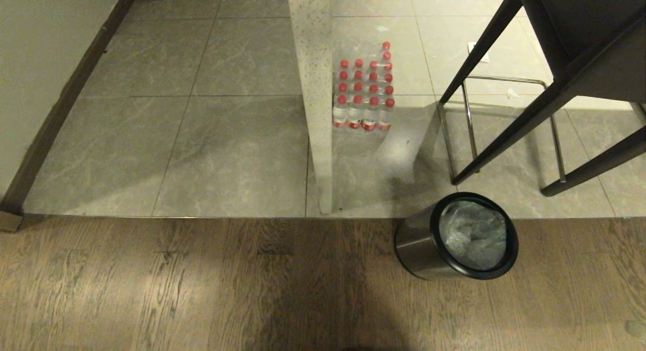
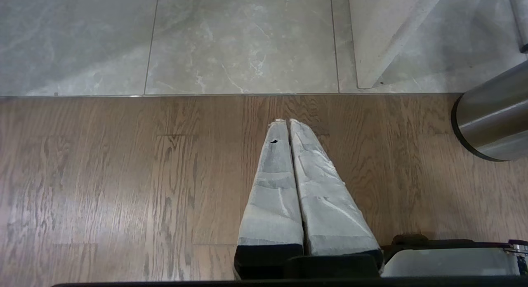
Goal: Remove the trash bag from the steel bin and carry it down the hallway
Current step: Place the outer trash can on the ground
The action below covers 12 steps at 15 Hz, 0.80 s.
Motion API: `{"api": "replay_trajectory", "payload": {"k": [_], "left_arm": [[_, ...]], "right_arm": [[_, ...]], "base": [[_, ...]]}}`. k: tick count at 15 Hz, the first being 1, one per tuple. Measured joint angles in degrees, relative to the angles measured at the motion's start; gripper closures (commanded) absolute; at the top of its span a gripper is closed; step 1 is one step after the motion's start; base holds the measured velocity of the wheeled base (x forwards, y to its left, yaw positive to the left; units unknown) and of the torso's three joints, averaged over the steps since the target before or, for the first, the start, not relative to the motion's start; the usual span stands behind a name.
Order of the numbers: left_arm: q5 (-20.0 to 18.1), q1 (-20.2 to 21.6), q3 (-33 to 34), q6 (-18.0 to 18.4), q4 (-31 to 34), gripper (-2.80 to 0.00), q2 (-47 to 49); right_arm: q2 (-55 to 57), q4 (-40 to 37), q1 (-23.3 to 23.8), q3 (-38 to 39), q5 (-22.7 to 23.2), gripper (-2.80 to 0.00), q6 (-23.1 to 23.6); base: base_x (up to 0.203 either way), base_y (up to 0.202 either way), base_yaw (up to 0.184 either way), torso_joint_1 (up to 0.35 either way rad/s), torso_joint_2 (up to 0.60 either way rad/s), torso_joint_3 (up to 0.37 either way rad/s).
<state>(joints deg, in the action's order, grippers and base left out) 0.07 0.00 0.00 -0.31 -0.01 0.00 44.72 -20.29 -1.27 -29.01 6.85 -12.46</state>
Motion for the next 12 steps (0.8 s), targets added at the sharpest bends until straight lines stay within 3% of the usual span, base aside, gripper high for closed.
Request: {"api": "replay_trajectory", "payload": {"k": [5, 6, 7, 12], "left_arm": [[0.0, 0.0, 0.0, 0.02, 0.01, 0.0, 0.0], [0.01, 0.0, 0.0, 0.03, 0.01, 0.0, 0.0], [0.0, 0.0, 0.0, 0.02, -0.01, 0.0, 0.0], [0.02, 0.0, 0.0, -0.01, -0.03, 0.0, 0.0]], "right_arm": [[32.63, 17.64, 1.22, -7.58, -0.46, 0.0, -3.91], [38.33, 20.88, 1.27, -9.45, -1.09, -1.13, -4.21], [43.21, 23.7, 1.26, -11.12, -1.8, -2.8, -4.32], [62.44, 32.82, -3.57, -24.07, -8.76, -2.8, -3.57]], "base": [[0.0, 0.0, 0.0, 0.0, 0.0, 0.0], [0.0, 0.0, 0.0, 0.0, 0.0, 0.0], [0.0, 0.0, 0.0, 0.0, 0.0, 0.0], [0.0, 0.0, 0.0, 0.0, 0.0, 0.0]]}}
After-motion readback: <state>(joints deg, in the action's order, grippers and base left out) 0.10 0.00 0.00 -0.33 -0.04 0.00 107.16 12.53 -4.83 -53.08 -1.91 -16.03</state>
